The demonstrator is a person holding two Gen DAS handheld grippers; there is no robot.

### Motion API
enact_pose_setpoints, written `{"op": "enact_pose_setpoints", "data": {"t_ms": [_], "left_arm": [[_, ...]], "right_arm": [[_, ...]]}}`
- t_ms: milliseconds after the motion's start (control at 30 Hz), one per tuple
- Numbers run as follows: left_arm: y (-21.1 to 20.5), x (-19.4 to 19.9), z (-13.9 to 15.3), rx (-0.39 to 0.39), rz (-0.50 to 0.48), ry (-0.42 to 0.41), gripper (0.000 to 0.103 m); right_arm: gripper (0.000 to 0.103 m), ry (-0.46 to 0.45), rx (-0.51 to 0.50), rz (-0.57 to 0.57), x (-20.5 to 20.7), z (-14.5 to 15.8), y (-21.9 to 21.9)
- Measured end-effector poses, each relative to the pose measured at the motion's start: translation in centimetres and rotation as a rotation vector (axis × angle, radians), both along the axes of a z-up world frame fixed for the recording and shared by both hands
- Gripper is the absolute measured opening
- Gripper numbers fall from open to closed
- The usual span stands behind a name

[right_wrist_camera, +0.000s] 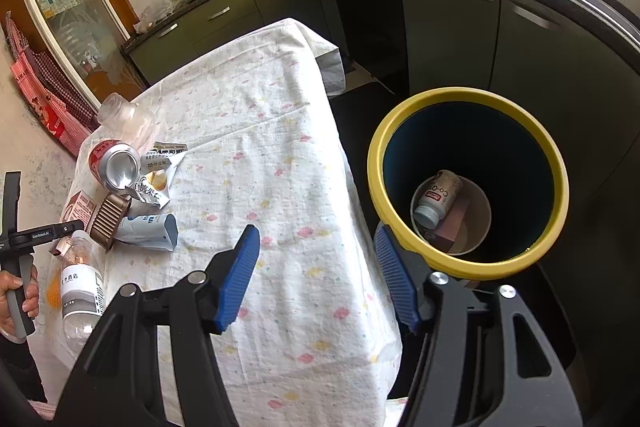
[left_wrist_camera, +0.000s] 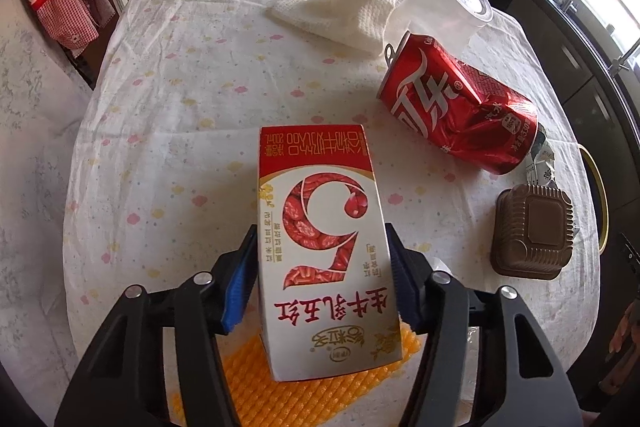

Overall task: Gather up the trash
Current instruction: 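Grasp the white milk carton with the left gripper and lift it, then carry the milk carton over the yellow bin and open the left gripper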

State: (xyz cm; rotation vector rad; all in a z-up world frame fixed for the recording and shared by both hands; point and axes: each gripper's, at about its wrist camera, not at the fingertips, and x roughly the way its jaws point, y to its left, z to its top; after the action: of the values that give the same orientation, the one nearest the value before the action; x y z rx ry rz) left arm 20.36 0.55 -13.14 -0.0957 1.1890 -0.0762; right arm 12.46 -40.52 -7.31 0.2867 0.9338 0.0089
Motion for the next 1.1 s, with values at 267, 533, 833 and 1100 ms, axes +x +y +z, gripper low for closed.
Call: {"op": "enact_pose_setpoints", "data": {"t_ms": [267, 533, 833, 1100], "left_arm": [[0.1, -1.0, 2.0, 0.006, -0.019, -0.059, 0.055], [-1.1, -2.9, 6.0, 0.019, -0.073, -0.141, 0.055], [-9.2, -5.9, 10.9, -0.027, -0.284, -0.23, 0.055], [-21.4, -6.2, 12.9, -0.086, -0.542, -0.241, 0.055]], "right_arm": [[0.058, 0.004, 0.0, 0.011, 0.1, -0.1, 0.4], [0.058, 0.012, 0.0, 0.011, 0.1, -0.4, 0.3], [0.058, -0.017, -0.023, -0.06, -1.8, 0.5, -2.3], [0.058, -0.045, -0.023, -0.185, -4.9, 1.1, -7.6]]}}
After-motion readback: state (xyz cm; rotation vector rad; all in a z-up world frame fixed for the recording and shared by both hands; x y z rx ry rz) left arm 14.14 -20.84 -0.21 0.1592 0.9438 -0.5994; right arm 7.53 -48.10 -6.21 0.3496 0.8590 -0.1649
